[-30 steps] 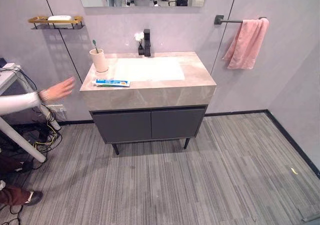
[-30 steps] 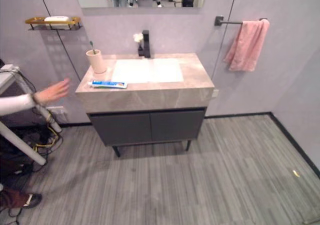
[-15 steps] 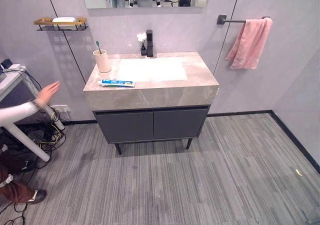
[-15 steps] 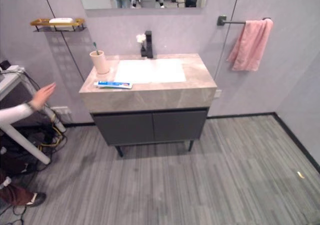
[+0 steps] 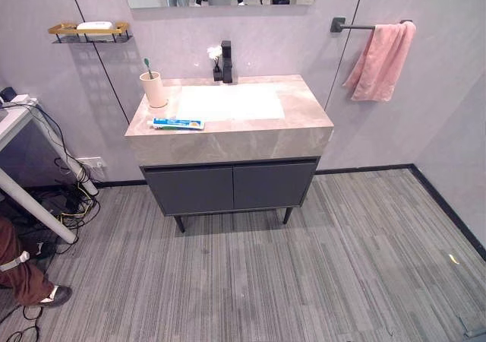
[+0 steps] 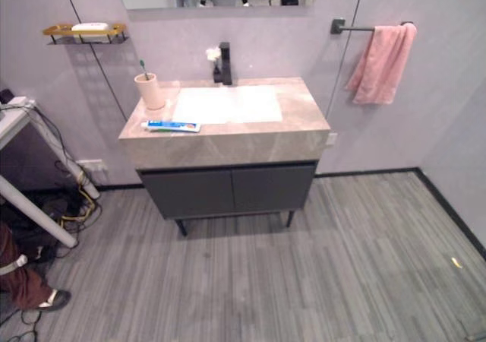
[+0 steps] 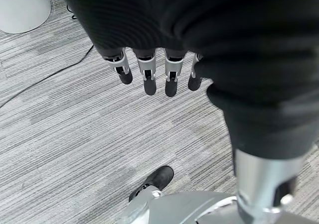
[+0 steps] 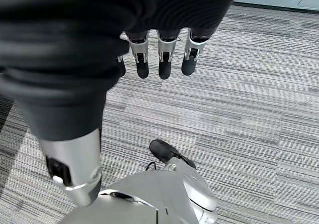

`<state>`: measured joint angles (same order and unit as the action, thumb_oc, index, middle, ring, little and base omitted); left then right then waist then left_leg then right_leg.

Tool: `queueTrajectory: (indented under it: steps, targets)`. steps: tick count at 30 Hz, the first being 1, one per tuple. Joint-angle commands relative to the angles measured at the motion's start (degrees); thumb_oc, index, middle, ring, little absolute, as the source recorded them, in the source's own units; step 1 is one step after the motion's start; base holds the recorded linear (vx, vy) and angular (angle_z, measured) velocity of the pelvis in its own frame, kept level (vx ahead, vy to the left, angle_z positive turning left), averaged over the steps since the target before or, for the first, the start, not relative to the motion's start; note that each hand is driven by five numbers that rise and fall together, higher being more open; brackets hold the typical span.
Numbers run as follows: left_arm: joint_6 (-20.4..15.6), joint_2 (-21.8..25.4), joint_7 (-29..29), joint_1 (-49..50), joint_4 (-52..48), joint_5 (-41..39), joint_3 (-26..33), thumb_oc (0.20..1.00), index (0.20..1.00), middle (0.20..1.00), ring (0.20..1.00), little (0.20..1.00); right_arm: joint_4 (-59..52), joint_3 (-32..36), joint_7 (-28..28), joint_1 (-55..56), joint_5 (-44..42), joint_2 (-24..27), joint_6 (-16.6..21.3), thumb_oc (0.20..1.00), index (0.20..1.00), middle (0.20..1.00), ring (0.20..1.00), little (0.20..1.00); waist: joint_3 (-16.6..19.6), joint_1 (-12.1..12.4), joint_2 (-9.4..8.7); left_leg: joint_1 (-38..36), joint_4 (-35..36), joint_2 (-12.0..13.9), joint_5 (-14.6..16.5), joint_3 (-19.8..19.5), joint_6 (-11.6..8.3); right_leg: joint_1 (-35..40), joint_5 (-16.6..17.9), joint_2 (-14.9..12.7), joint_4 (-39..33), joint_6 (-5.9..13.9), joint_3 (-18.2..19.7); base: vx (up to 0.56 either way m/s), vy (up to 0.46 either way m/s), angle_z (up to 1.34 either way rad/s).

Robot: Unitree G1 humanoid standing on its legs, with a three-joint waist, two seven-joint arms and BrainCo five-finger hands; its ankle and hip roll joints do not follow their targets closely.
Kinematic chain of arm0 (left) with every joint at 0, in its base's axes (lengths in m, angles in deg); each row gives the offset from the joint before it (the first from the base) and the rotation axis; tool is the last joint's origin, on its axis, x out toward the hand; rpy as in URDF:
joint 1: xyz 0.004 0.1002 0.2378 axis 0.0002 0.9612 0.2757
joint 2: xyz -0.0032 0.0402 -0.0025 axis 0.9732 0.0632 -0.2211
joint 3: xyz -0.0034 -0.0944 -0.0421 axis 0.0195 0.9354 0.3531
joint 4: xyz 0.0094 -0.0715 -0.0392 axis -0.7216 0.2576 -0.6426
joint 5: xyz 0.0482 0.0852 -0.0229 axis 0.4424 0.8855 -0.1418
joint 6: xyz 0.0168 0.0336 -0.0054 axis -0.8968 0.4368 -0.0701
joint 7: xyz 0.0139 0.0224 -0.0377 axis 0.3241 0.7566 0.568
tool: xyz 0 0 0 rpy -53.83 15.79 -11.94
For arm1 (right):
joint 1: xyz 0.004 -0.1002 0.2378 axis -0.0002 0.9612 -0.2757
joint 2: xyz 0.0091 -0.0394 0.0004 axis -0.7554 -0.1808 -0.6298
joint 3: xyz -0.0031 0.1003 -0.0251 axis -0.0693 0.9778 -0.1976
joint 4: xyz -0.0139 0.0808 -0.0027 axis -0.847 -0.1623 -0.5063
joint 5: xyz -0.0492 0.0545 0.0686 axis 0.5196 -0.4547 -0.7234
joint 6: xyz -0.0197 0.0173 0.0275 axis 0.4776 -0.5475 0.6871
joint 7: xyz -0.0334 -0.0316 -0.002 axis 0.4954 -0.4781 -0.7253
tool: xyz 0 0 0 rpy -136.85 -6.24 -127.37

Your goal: Put brush and paste in cup on sink, flatten towel.

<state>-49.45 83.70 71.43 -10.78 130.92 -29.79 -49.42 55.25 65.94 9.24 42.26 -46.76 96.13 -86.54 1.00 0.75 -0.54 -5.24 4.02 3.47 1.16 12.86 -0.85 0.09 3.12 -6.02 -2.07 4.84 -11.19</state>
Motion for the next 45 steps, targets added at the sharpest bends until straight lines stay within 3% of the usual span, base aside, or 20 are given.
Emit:
queueTrajectory:
  steps: [1, 8, 11, 16, 18, 19, 20, 21, 22, 25, 30, 31, 37, 38, 39, 40, 41, 42, 44, 45]
  targets:
    - [-1.09, -2.32, -1.18, -0.81, 2.36, 0.09, 0.46, 1.000, 1.000, 1.000, 1.000, 1.000, 2.22, 0.19, -0.12, -4.18, -1.61, -0.43, 1.40, 1.000, 1.000, 1.000, 1.000, 1.000, -0.31, 0.35, -2.41, 3.10, -4.98, -1.55, 1.71, -2.90, 1.18, -1.03, -4.56, -0.27, 8.97, 0.94, 0.52, -0.04, 0.088, -0.02]
    - [-1.20, 0.85, -0.90, -2.13, 2.98, 1.59, 1.51, 1.000, 1.000, 1.000, 1.000, 1.000, 1.14, -0.25, 0.20, -5.31, -1.39, -0.97, 1.88, 1.000, 1.000, 1.000, 1.000, 1.000, -2.66, 1.17, -3.07, 3.59, -5.87, -3.36, 2.82, -3.22, 2.93, -4.16, -2.78, -3.32, 15.42, 2.94, 0.32, 0.00, 0.127, 0.00]
    - [-1.25, 1.63, -0.84, -2.76, 2.71, 2.19, 1.11, 1.000, 1.000, 1.000, 1.000, 1.000, 0.84, -0.13, 0.22, -5.14, -1.58, -1.18, 1.95, 1.000, 1.000, 1.000, 1.000, 1.000, -3.36, 0.94, -3.22, 3.54, -6.16, -4.58, 3.08, -3.96, 3.76, -5.47, -0.22, -4.53, 19.09, 3.42, 1.05, 0.05, 0.163, 0.05]
    - [-1.38, 2.51, -0.97, -3.11, 2.16, 2.85, 0.49, 1.000, 1.000, 1.000, 1.000, 1.000, 0.64, 0.53, 0.31, -4.06, -2.46, -1.20, 2.29, 1.000, 1.000, 1.000, 1.000, 1.000, -4.47, -0.03, -2.97, 2.66, -6.61, -6.43, 3.66, -5.65, 5.21, -8.84, 4.57, -5.40, 27.24, 3.15, 3.96, 0.05, 0.174, 0.16]
    - [-1.30, 2.86, -1.05, -3.49, 1.83, 2.69, 0.32, 1.000, 1.000, 1.000, 1.000, 1.000, 0.50, 0.49, 0.32, -3.81, -2.78, -1.27, 2.41, 1.000, 1.000, 1.000, 1.000, 1.000, -5.49, -0.76, -2.44, 2.28, -6.60, -6.68, 3.83, -6.33, 5.75, -11.35, 3.91, -4.06, 31.62, 2.50, 5.58, 0.08, 0.216, 0.13]
    - [-1.34, 3.15, -1.27, -3.58, 1.97, 2.68, 0.40, 1.000, 1.000, 1.000, 1.000, 1.000, 0.77, 0.90, 0.67, -3.53, -3.48, -1.13, 2.60, 1.000, 1.000, 1.000, 1.000, 1.000, -5.61, -2.00, -2.06, 1.29, -6.14, -7.22, 4.28, -7.20, 5.83, -13.56, 0.33, -0.09, 30.80, 1.39, 7.29, 0.14, 0.112, 0.12]
    - [-1.24, 3.20, -1.35, -3.57, 2.27, 2.74, 0.53, 1.000, 1.000, 1.000, 1.000, 1.000, 1.06, 1.13, 0.84, -3.19, -3.54, -1.13, 2.61, 1.000, 1.000, 1.000, 1.000, 1.000, -5.47, -2.39, -2.22, 0.95, -5.75, -7.55, 4.40, -7.51, 5.70, -14.36, -0.93, 1.52, 28.37, 0.98, 7.66, 0.26, 0.121, 0.15]
    - [-1.07, 3.10, -1.31, -3.73, 3.02, 2.88, 0.90, 1.000, 1.000, 1.000, 1.000, 1.000, 1.77, 1.36, 0.51, -2.98, -2.73, -0.95, 2.41, 1.000, 1.000, 1.000, 1.000, 1.000, -5.60, -1.95, -2.71, 0.03, -4.92, -8.16, 5.17, -6.83, 5.21, -15.83, 0.63, -1.48, 19.50, 1.32, 3.35, 0.23, 0.010, 0.10]
    - [-1.11, 3.01, -1.38, -3.75, 3.09, 3.00, 0.81, 1.000, 1.000, 1.000, 1.000, 1.000, 1.99, 1.51, 0.48, -3.00, -2.21, -0.71, 2.24, 1.000, 1.000, 1.000, 1.000, 1.000, -5.78, -2.34, -2.64, -0.49, -4.47, -8.17, 5.54, -7.35, 4.88, -16.42, 2.15, -2.26, 15.86, 1.82, 1.98, 0.29, -0.022, 0.06]
    - [-1.11, 2.89, -1.67, -4.34, 3.42, 3.21, 0.33, 1.000, 1.000, 1.000, 1.000, 1.000, 2.76, 1.65, 0.48, -2.85, -0.07, -0.42, 1.54, 1.000, 1.000, 1.000, 1.000, 1.000, -6.70, -4.18, -2.46, -3.86, -3.63, -8.06, 7.31, -9.06, 3.67, -18.71, 7.53, -2.63, 6.62, 3.61, 3.92, 0.31, -0.032, 0.27]
    - [-1.33, 3.03, -2.11, -3.86, 3.62, 3.35, 0.69, 1.000, 1.000, 1.000, 1.000, 1.000, 3.45, 1.78, 0.78, -1.76, 2.18, -0.14, 0.97, 1.000, 1.000, 1.000, 1.000, 1.000, -5.76, -5.28, -2.30, -8.21, -1.76, -7.30, 8.56, -10.65, 2.23, -18.98, 9.66, -2.36, 3.32, 4.03, 3.16, 0.33, -0.051, 0.24]
    - [-1.49, 3.14, -2.25, -4.16, 3.72, 3.40, 0.37, 1.000, 1.000, 1.000, 1.000, 1.000, 3.52, 1.36, 0.95, -1.54, 3.05, 0.07, 1.13, 1.000, 1.000, 1.000, 1.000, 1.000, -4.60, -6.25, -2.18, -9.61, -1.45, -6.39, 8.85, -12.22, 1.43, -18.76, 9.31, -0.57, 4.47, 2.97, 6.78, 0.50, -0.166, 0.44]
    - [-1.40, 2.26, -2.11, -3.65, 3.83, 3.52, -0.47, 1.000, 1.000, 1.000, 1.000, 1.000, 1.98, -0.16, 0.70, -1.40, 4.09, 1.19, 1.86, 1.000, 1.000, 1.000, 1.000, 1.000, -1.78, -6.26, -0.59, -8.81, -7.27, -2.12, 3.08, -13.22, -2.12, -16.71, 6.09, 4.55, 6.51, 0.01, 4.02, 0.34, -0.169, 0.32]
    - [-1.54, 2.19, -1.97, -3.87, 3.55, 3.36, -0.74, 1.000, 1.000, 1.000, 1.000, 1.000, 1.40, -0.27, 0.53, -1.73, 3.61, 1.32, 2.19, 1.000, 1.000, 1.000, 1.000, 1.000, -1.63, -6.23, -0.47, -7.46, -10.60, -1.18, 0.43, -12.94, -3.47, -15.77, 5.16, 5.43, 6.29, -0.76, 3.47, 0.42, -0.332, -0.20]
    - [-1.57, 2.28, -1.54, -4.85, 2.42, 2.88, -1.71, 1.000, 1.000, 1.000, 1.000, 1.000, 0.50, -0.45, -0.05, -2.51, 1.80, 1.53, 2.60, 1.000, 1.000, 1.000, 1.000, 1.000, -2.04, -5.97, -1.01, -2.30, -21.71, 0.63, -5.87, -11.77, -5.92, -12.51, 3.56, 6.73, 5.07, -2.56, 2.66, 0.41, -0.356, -0.11]
    - [-1.58, 2.75, -1.24, -5.67, 1.70, 2.25, -1.78, 1.000, 1.000, 1.000, 1.000, 1.000, -0.10, -0.15, -0.25, -3.03, 0.49, 1.95, 2.80, 1.000, 1.000, 1.000, 1.000, 1.000, -2.83, -5.44, -2.21, 0.95, -27.13, 0.55, -8.62, -11.70, -6.37, -11.02, 2.66, 6.47, 4.78, -3.47, 2.79, 0.33, -0.321, -0.01]
    - [-1.50, 2.96, -1.05, -6.09, 1.50, 1.92, -1.89, 1.000, 1.000, 1.000, 1.000, 1.000, -0.19, -0.13, -0.45, -3.23, -0.07, 2.13, 2.75, 1.000, 1.000, 1.000, 1.000, 1.000, -3.56, -5.08, -2.90, 3.79, -31.88, 0.18, -8.72, -11.64, -6.28, -10.08, 2.23, 6.15, 4.61, -3.95, 2.99, 0.12, -0.138, -0.01]
    - [-1.50, 2.95, -1.05, -6.09, 1.50, 1.92, -1.89, 1.000, 1.000, 1.000, 1.000, 1.000, -0.19, -0.13, -0.45, -3.23, -0.07, 2.13, 2.75, 1.000, 1.000, 1.000, 1.000, 1.000, -3.54, -5.09, -2.88, 3.83, -31.92, 0.19, -8.70, -11.66, -6.28, -10.10, 2.23, 6.16, 4.62, -3.95, 2.98, 0.21, -0.154, -0.07]
    - [-1.67, 3.47, 0.02, -7.28, 0.15, 1.70, -2.50, 1.000, 1.000, 1.000, 1.000, 1.000, -0.61, -0.77, -0.93, -4.19, -1.12, 2.69, 2.93, 1.000, 1.000, 1.000, 1.000, 1.000, -4.88, -3.71, -4.42, 9.09, -33.25, 2.05, -6.95, -6.27, -4.64, -7.10, 0.26, 5.33, 4.62, -4.58, 3.02, 0.31, -0.139, 0.03]
    - [-1.90, 3.54, 0.27, -7.65, -0.62, 2.19, -2.93, 1.000, 1.000, 1.000, 1.000, 1.000, -0.91, -0.64, -1.27, -4.07, -1.71, 2.99, 3.05, 1.000, 1.000, 1.000, 1.000, 1.000, -5.04, -3.32, -4.49, 12.40, -29.31, 2.84, -4.47, -1.76, -3.84, -5.41, -0.77, 4.95, 4.16, -4.15, 2.23, 0.27, -0.039, 0.18]
